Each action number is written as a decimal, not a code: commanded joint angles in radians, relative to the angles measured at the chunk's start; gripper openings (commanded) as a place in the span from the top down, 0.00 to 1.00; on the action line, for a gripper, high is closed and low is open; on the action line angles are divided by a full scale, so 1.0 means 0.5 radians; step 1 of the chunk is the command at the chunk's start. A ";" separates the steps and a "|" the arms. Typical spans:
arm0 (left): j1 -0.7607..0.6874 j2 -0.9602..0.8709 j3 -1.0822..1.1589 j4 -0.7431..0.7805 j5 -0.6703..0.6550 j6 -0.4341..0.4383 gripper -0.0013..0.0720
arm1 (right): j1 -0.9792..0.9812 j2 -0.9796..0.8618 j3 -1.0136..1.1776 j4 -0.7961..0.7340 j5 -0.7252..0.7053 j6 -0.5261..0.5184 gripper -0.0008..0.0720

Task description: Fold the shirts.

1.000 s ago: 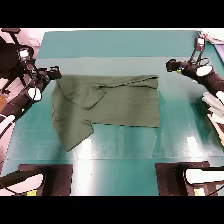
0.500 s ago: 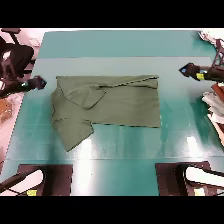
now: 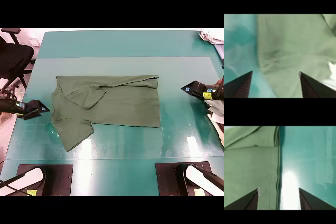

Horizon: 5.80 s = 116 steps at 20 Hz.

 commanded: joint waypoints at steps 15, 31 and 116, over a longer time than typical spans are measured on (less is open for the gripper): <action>-0.008 -0.372 -0.148 -0.274 0.243 0.114 0.02 | -0.009 0.167 -0.175 0.002 0.024 -0.006 0.24; -0.157 -0.376 -0.155 -0.172 0.266 0.224 0.94 | -0.141 -0.233 -0.278 -0.090 0.663 0.062 0.24; -0.157 1.168 0.522 -0.822 0.481 0.507 0.94 | -0.362 1.078 0.024 0.543 -0.507 -0.276 0.96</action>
